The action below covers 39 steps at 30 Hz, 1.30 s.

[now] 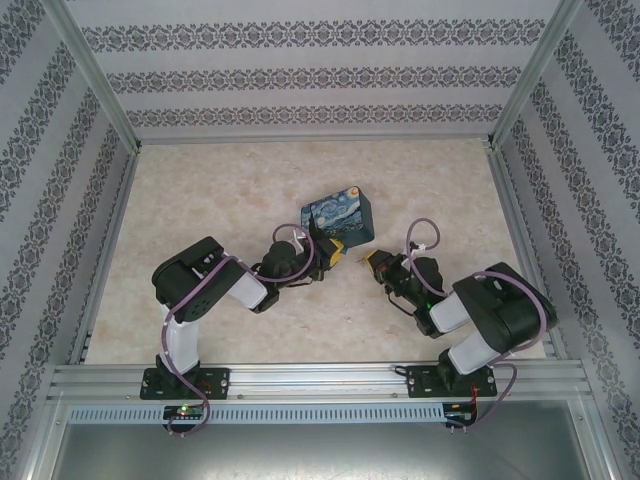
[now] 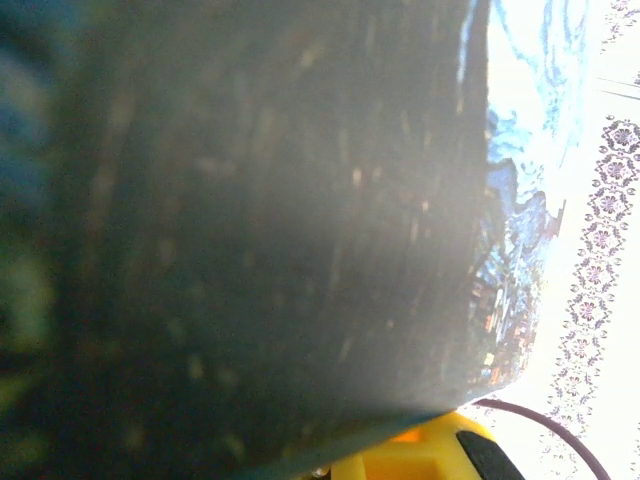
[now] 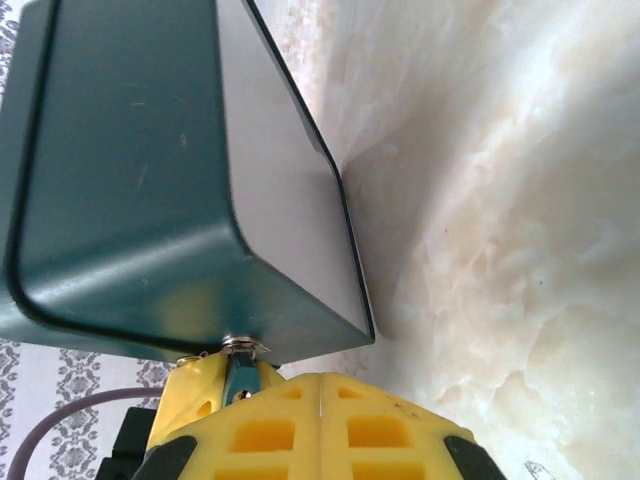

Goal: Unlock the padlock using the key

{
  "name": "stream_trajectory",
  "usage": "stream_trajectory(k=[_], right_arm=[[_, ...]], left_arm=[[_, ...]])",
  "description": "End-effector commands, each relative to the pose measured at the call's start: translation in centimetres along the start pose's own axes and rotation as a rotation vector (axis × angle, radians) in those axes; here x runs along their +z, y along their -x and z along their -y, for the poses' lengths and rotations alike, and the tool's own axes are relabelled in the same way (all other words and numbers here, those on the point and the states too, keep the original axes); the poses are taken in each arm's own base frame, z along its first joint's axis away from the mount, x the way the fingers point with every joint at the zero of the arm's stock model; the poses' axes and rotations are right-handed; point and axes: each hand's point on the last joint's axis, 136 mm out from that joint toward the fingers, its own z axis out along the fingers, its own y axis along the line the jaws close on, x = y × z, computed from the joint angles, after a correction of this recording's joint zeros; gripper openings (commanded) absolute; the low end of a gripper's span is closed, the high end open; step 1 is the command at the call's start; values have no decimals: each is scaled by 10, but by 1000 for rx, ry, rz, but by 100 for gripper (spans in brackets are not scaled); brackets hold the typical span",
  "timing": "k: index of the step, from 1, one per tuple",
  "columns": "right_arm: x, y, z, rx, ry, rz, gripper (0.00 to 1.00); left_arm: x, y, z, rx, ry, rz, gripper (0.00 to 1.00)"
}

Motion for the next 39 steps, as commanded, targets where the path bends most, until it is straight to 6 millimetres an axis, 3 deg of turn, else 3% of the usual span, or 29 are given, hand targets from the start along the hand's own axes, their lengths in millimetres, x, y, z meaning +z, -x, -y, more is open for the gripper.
stream_trajectory(k=[1, 16, 39], right_arm=[[-6, 14, 1, 23, -29, 135, 0], [-29, 16, -22, -43, -125, 359, 0], [5, 4, -27, -41, -131, 351, 0]], left_arm=[[4, -4, 16, 1, -65, -2, 0], [4, 5, 16, -27, -67, 54, 0], [3, 5, 15, -38, -65, 62, 0]])
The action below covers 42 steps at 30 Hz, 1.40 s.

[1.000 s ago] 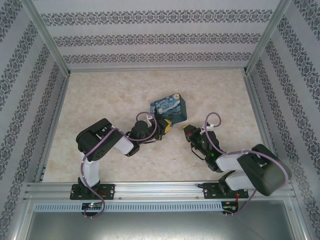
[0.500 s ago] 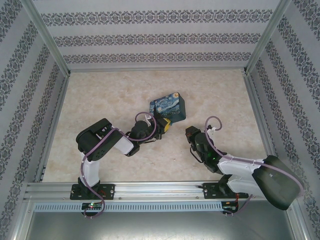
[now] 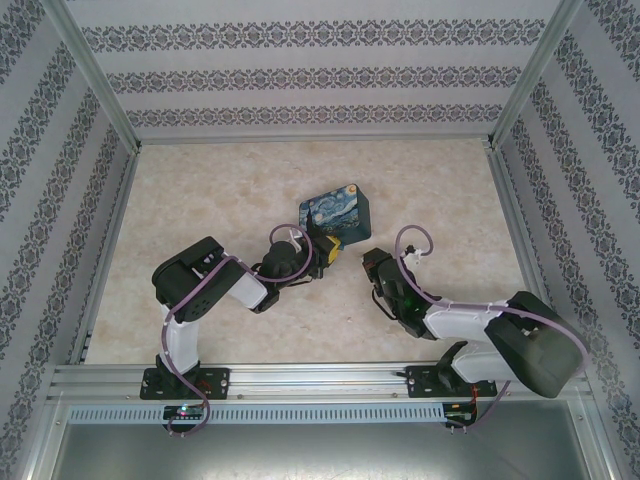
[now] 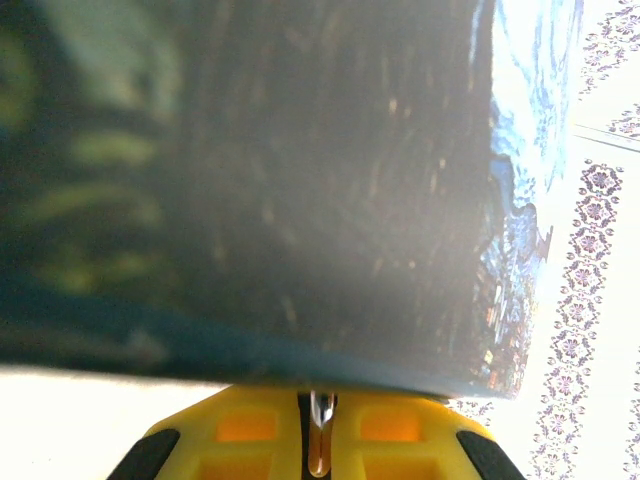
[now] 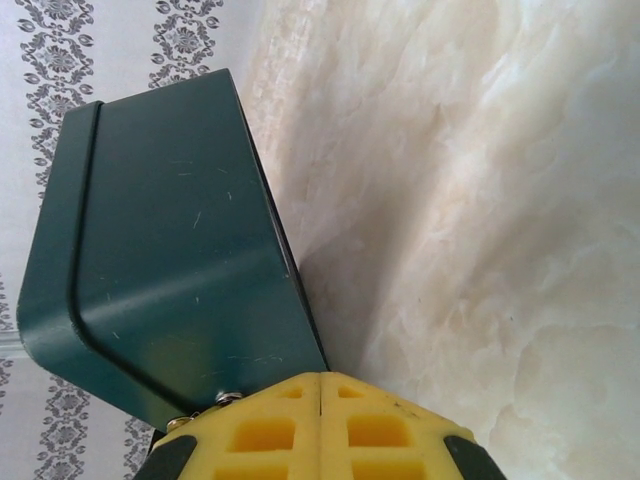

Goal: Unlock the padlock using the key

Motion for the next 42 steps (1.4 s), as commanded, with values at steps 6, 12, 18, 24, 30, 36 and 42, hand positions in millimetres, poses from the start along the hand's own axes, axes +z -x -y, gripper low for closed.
stream_trajectory(k=[6, 12, 18, 24, 30, 36, 42], right_arm=[[9, -2, -31, 44, 76, 20, 0], [15, -6, -30, 52, 72, 13, 0], [20, -8, -25, 62, 65, 12, 0], [26, -10, -38, 75, 91, 11, 0], [28, -12, -40, 74, 92, 6, 0], [29, -12, -35, 77, 86, 9, 0], [24, -5, -26, 82, 70, 36, 0]], left_arm=[[4, -8, 12, -8, -51, -13, 0], [4, -7, 11, -11, -50, -13, 0], [5, -8, 12, -10, -51, -14, 0], [4, -8, 10, -12, -47, -13, 0], [3, -8, 10, -15, -48, -14, 0], [3, -7, 9, -15, -46, -13, 0], [4, -8, 9, -15, -42, -16, 0]])
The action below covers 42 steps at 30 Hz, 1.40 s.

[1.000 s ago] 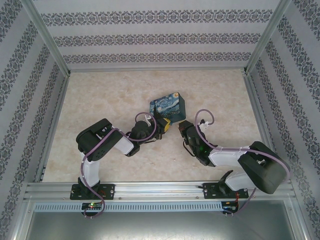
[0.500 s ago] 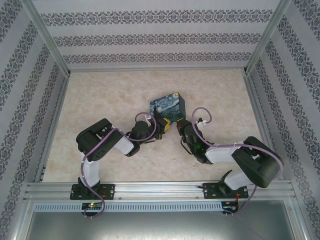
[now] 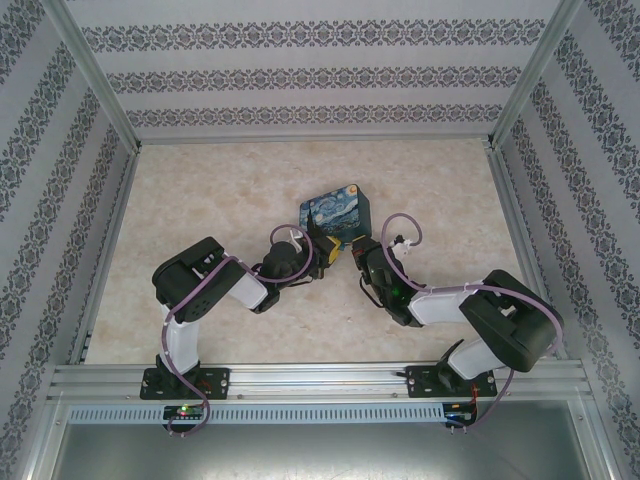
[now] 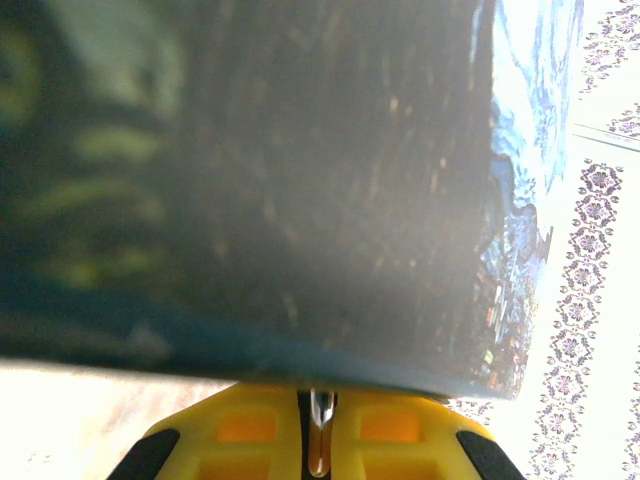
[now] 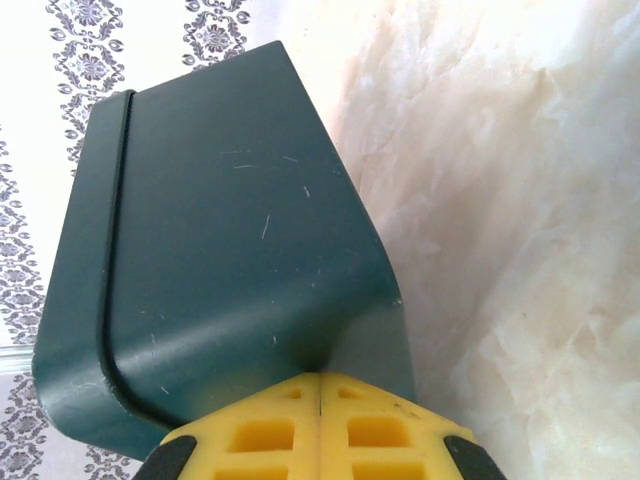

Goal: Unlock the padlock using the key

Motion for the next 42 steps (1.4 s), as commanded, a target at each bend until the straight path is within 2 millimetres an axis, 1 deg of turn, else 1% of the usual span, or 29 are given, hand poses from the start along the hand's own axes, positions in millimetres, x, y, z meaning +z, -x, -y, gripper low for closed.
stream_trajectory(k=[1, 17, 22, 35, 42], right_arm=[[-3, 4, 0, 11, 13, 31, 0], [1, 0, 11, 7, -17, 21, 0], [4, -1, 12, 14, -16, 20, 0], [3, 1, 6, 9, -3, 24, 0], [4, 0, 0, 3, 7, 18, 0]], left_arm=[[4, -6, 8, -13, -40, -13, 0], [4, -6, 8, -13, -40, -13, 0], [5, -7, 9, -14, -40, -18, 0], [4, -6, 3, -13, -26, -15, 0], [4, -6, 0, -11, -20, -18, 0]])
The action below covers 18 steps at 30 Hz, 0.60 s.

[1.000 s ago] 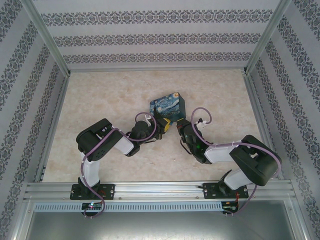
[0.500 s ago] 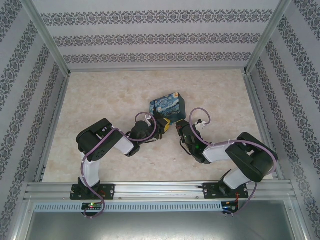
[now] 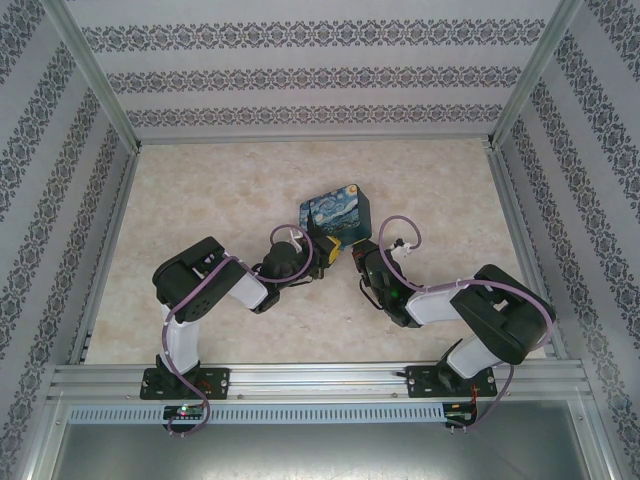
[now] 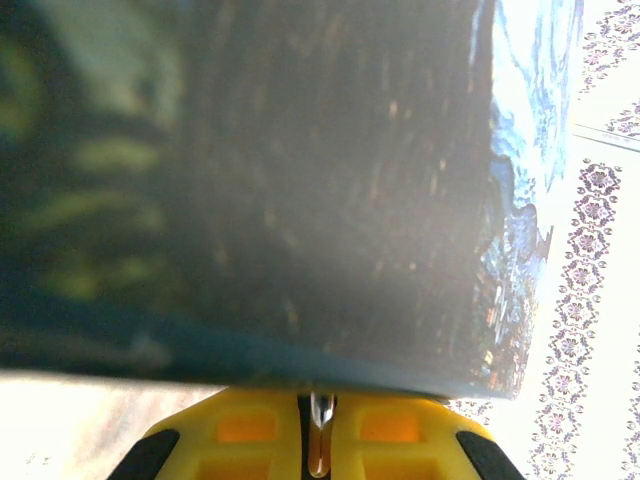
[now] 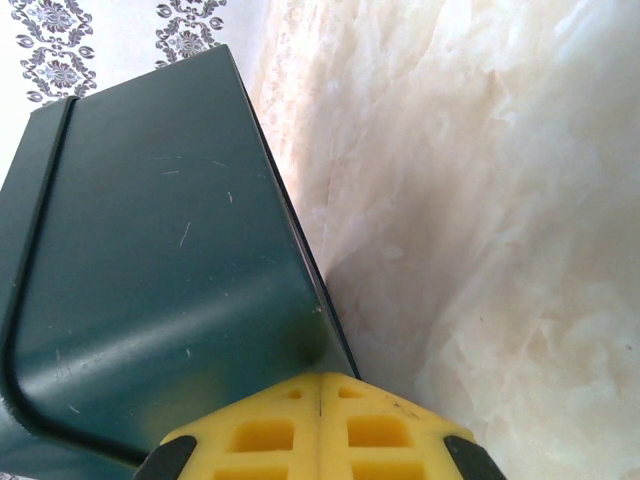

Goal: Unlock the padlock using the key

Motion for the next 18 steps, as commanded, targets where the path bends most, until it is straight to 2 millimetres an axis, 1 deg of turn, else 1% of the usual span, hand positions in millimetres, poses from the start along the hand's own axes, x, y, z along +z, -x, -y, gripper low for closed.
stream_trajectory(k=[1, 11, 18], right_arm=[[0, 1, -16, -2, 41, 9, 0], [0, 3, -23, -13, 48, 9, 0], [3, 3, -22, -16, 41, 11, 0]], left_arm=[[4, -6, 1, -11, -20, -17, 0], [0, -5, -7, -9, 0, -17, 0], [2, -8, -4, -6, -6, -29, 0]])
